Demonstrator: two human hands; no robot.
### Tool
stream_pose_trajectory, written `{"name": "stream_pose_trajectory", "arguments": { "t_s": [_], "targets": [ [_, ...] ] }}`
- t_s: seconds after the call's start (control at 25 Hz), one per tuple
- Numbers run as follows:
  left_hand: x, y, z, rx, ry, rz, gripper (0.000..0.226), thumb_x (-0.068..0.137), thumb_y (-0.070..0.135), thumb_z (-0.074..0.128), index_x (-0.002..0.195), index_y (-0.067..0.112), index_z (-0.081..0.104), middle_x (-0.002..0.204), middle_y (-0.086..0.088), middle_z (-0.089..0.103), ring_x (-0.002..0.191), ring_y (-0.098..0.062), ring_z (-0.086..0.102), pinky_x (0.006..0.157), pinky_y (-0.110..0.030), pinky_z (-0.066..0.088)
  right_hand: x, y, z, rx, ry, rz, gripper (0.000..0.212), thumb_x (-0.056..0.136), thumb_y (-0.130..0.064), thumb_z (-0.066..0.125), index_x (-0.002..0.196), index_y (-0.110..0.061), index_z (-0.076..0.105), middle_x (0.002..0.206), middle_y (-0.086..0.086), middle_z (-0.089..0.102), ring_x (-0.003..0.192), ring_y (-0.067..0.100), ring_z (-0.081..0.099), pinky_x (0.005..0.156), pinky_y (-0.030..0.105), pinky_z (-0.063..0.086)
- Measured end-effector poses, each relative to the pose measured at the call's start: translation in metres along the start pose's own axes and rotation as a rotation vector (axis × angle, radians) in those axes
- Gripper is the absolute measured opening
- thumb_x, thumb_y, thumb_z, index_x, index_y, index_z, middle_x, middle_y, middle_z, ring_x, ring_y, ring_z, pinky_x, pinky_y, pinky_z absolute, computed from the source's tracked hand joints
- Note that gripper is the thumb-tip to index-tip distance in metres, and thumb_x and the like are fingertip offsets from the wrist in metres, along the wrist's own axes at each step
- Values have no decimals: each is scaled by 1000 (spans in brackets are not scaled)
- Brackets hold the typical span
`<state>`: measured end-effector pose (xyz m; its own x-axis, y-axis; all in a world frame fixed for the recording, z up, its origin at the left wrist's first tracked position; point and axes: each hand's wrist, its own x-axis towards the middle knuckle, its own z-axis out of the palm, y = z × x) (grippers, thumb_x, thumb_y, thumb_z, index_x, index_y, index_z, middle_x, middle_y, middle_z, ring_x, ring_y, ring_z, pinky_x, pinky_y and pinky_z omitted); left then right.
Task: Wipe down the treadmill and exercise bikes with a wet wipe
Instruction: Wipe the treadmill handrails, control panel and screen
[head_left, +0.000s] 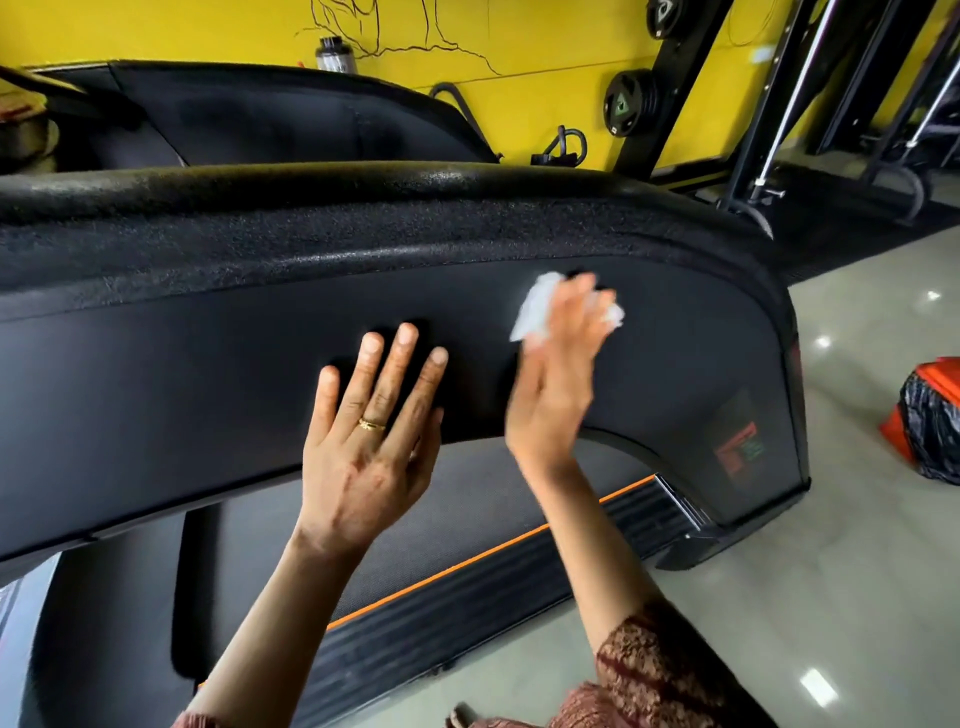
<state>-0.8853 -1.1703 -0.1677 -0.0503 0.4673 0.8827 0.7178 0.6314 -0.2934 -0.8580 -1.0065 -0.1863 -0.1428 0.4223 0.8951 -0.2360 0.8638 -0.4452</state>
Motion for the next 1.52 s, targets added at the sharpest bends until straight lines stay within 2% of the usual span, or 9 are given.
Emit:
{"name": "stream_pose_trajectory", "arguments": {
  "t_s": [0.16, 0.24, 0.4, 0.6, 0.8, 1.04, 1.24, 1.44, 1.52],
  "targets": [
    [7, 8, 5, 4, 19, 10, 49, 91, 24, 59, 137, 14, 45, 158, -3, 10, 145, -20, 14, 117, -40, 11, -11, 39, -20, 95, 306, 693, 46, 103, -18, 32, 146, -2, 22, 154, 13, 20, 145, 29, 13, 119, 43, 12],
    [12, 14, 11, 2, 26, 26, 49, 90, 24, 59, 137, 14, 47, 158, -4, 13, 145, -21, 16, 117, -40, 11, -41, 11, -13, 101, 174, 580, 48, 104, -24, 29, 147, -5, 20, 155, 6, 15, 146, 25, 10, 119, 41, 10],
    [24, 24, 19, -1, 55, 39, 47, 90, 25, 61, 135, 15, 51, 150, -9, 30, 145, -19, 16, 118, -41, 8, -8, 7, -13, 7, -110, -5, 44, 104, -21, 28, 144, -4, 28, 155, -1, 12, 146, 20, 4, 119, 40, 6],
    [28, 35, 26, 0, 69, 33, 47, 89, 24, 62, 134, 15, 52, 150, -9, 31, 145, -19, 17, 117, -40, 11, 7, 59, -40, 63, 239, 676, 48, 102, -14, 34, 146, 1, 21, 155, 16, 17, 145, 32, 10, 117, 51, 14],
    [30, 42, 34, -5, 75, 39, 49, 89, 23, 60, 136, 14, 49, 155, -7, 24, 145, -18, 18, 118, -39, 8, 3, 1, -22, 70, -144, -16, 43, 103, -19, 30, 143, -3, 28, 157, -2, 5, 146, 23, 4, 118, 45, 9],
    [26, 41, 33, 36, 73, 43, 52, 89, 26, 61, 137, 13, 47, 157, -3, 20, 144, -19, 19, 118, -38, 9, 28, 36, -42, 37, 234, 354, 34, 97, 0, 46, 131, 5, 48, 147, 27, 25, 140, 36, 22, 117, 35, 21],
    [26, 45, 36, 44, 73, 22, 53, 88, 25, 60, 138, 12, 45, 157, -4, 17, 145, -20, 17, 118, -40, 7, 21, 12, -24, 83, 0, -243, 31, 88, 10, 54, 119, 11, 53, 128, 19, 50, 128, 33, 45, 108, 45, 37],
    [25, 53, 38, 58, 39, -9, 52, 90, 24, 57, 139, 11, 42, 159, -4, 11, 145, -20, 15, 117, -40, 11, 15, 85, -52, -13, 182, 159, 34, 98, -3, 42, 128, 14, 45, 136, 26, 41, 136, 35, 32, 112, 53, 29],
    [24, 62, 44, 70, 13, 1, 53, 91, 27, 56, 140, 13, 41, 159, -4, 10, 146, -20, 14, 117, -40, 11, -15, 86, -50, -2, 14, 3, 37, 99, -7, 40, 134, 7, 43, 140, 20, 41, 135, 37, 34, 112, 54, 27]
  ]
}}
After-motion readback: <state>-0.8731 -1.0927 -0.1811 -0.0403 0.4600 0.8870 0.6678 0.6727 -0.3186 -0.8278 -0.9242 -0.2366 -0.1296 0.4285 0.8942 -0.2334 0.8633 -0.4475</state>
